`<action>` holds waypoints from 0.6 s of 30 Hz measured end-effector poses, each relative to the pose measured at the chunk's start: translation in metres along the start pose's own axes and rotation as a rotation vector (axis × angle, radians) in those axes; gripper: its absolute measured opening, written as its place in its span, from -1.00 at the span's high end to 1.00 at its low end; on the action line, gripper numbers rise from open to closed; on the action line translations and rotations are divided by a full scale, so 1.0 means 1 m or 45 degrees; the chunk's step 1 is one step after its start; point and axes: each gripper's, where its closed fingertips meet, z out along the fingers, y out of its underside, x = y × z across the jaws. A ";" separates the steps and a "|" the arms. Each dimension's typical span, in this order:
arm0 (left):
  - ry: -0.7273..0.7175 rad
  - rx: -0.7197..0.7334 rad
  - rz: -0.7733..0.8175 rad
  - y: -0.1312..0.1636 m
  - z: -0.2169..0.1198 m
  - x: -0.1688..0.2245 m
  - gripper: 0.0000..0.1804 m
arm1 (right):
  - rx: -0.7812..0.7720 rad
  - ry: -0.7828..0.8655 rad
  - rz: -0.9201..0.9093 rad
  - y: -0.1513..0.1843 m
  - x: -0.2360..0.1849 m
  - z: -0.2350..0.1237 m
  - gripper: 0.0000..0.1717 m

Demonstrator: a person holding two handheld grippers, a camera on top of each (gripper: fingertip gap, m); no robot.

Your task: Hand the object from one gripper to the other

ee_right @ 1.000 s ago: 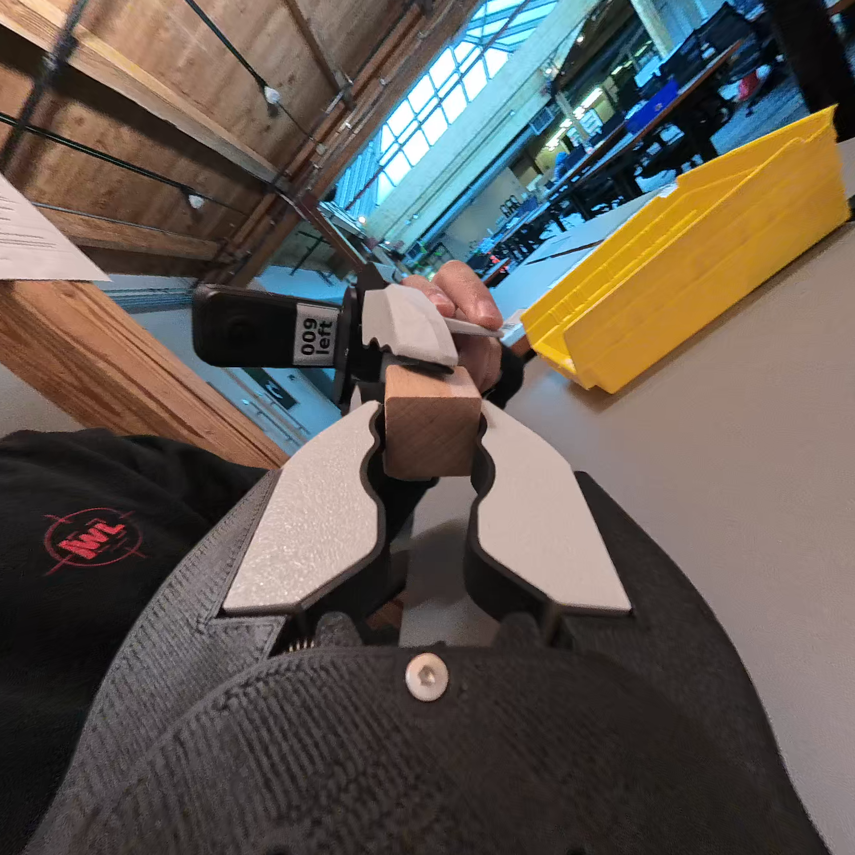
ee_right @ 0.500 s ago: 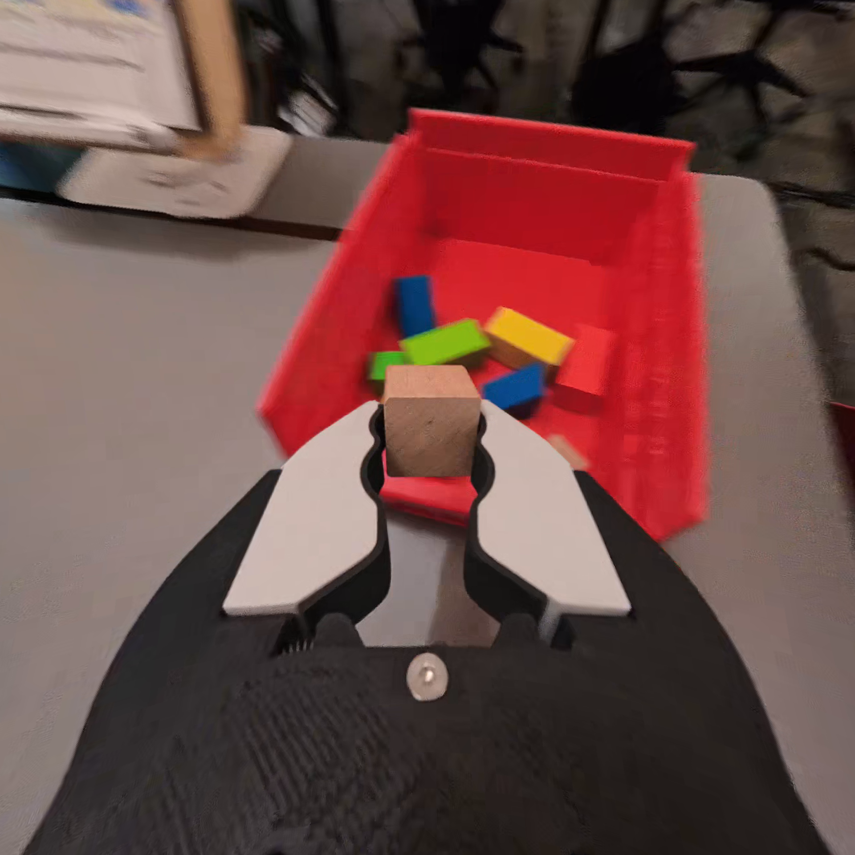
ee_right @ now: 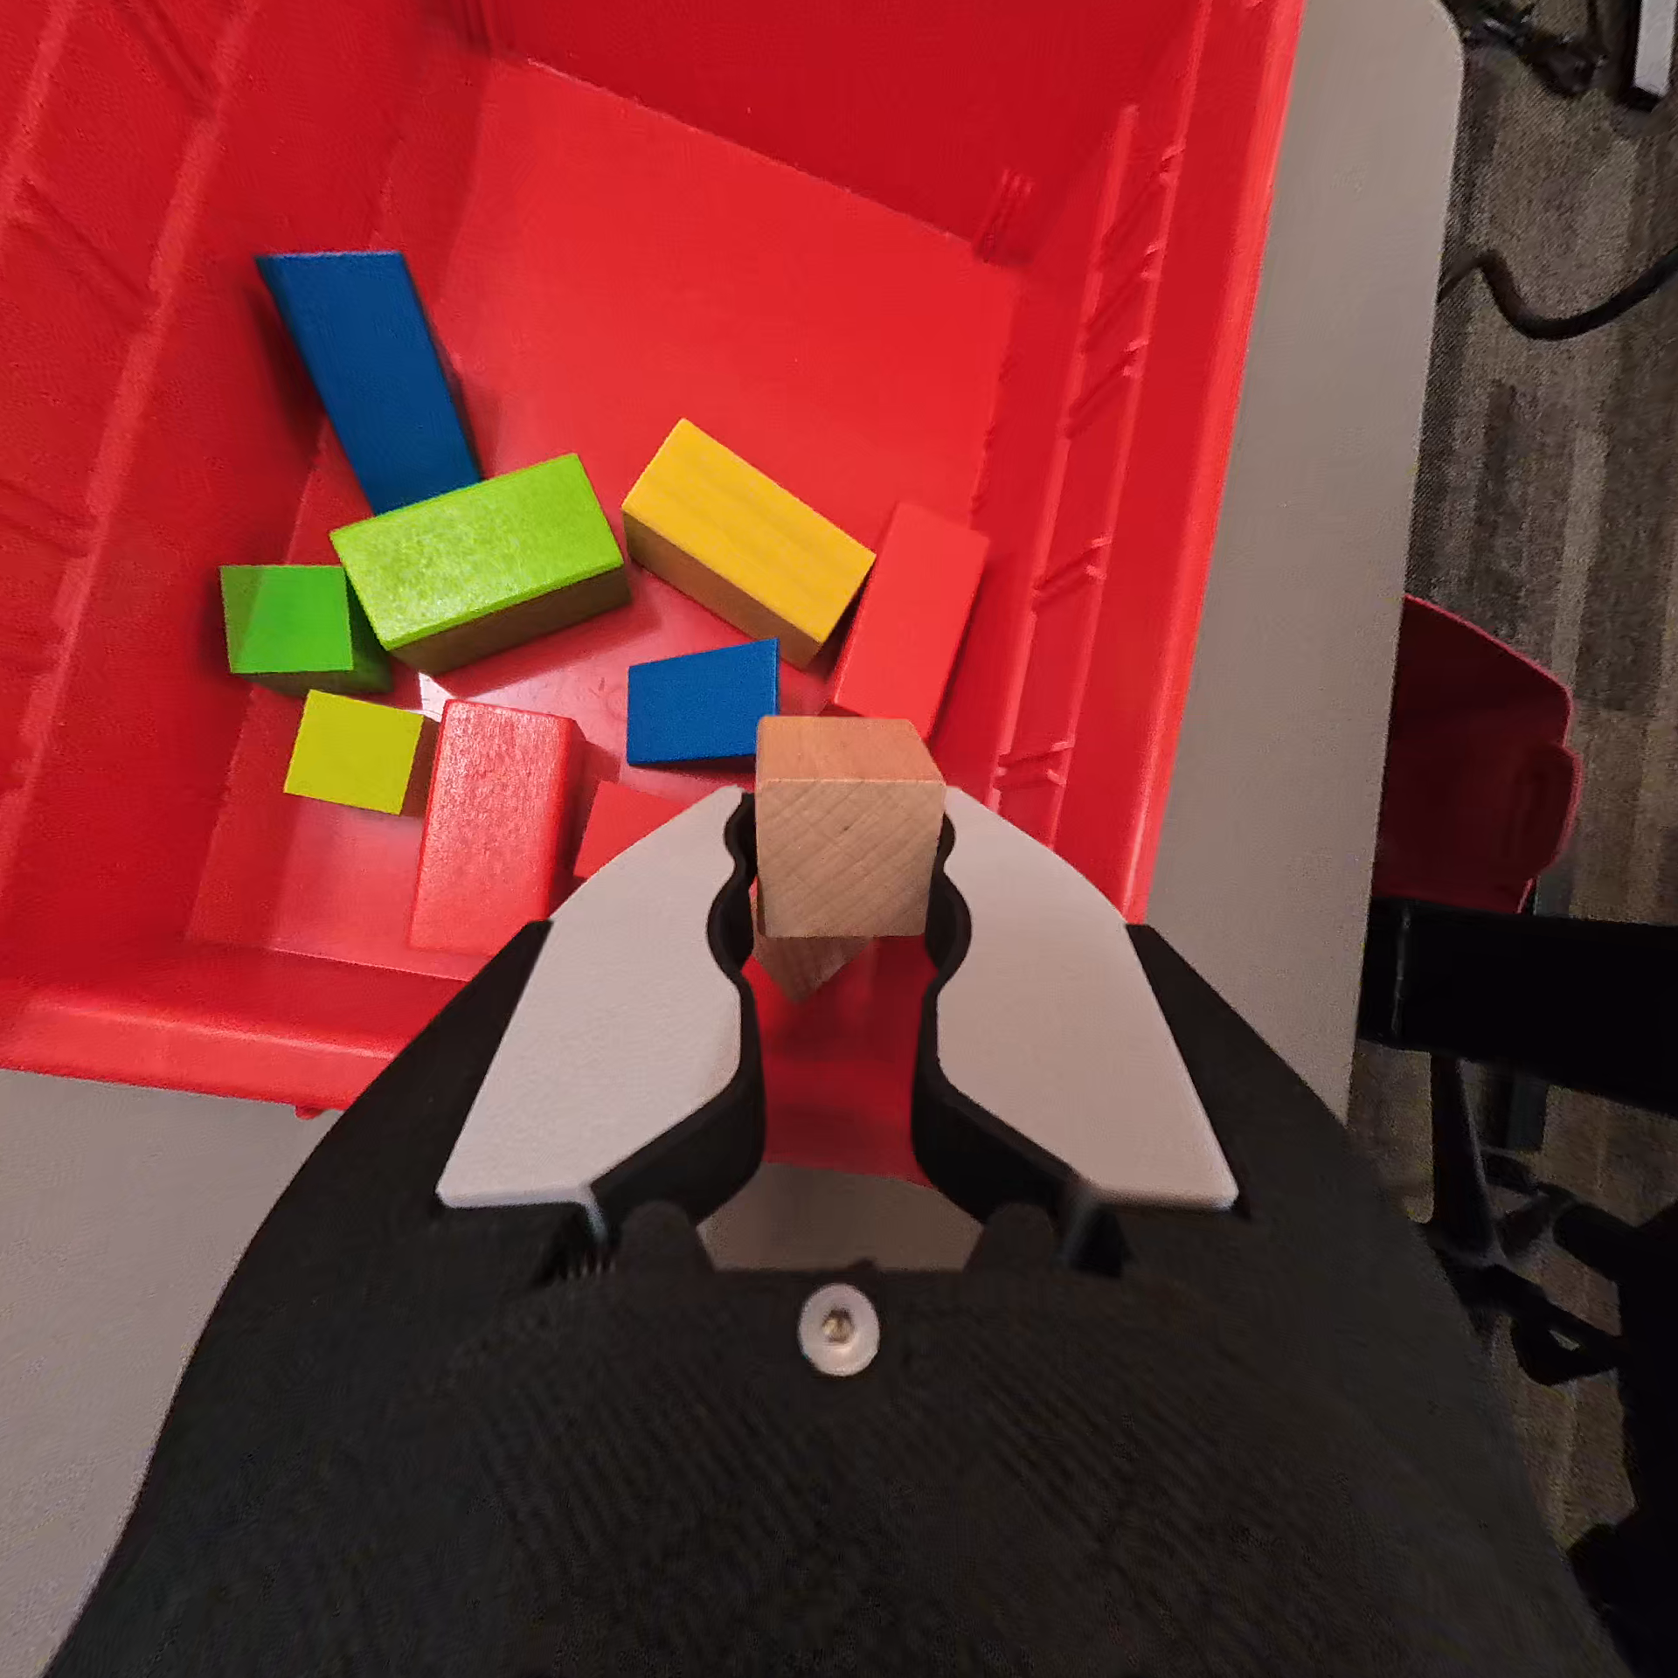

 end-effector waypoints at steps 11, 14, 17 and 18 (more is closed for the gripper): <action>-0.051 -0.012 -0.106 0.018 -0.018 -0.019 0.67 | 0.069 0.045 -0.085 -0.007 -0.013 -0.016 0.50; -0.100 0.001 -0.145 0.020 -0.027 -0.032 0.67 | 0.228 -0.027 -0.102 -0.018 -0.038 -0.040 0.50; -0.178 -0.003 -0.186 0.022 -0.041 -0.053 0.66 | 0.399 -0.141 -0.138 -0.026 -0.076 -0.066 0.49; -0.211 -0.008 -0.202 0.022 -0.047 -0.063 0.66 | 0.463 -0.190 -0.146 -0.028 -0.091 -0.076 0.48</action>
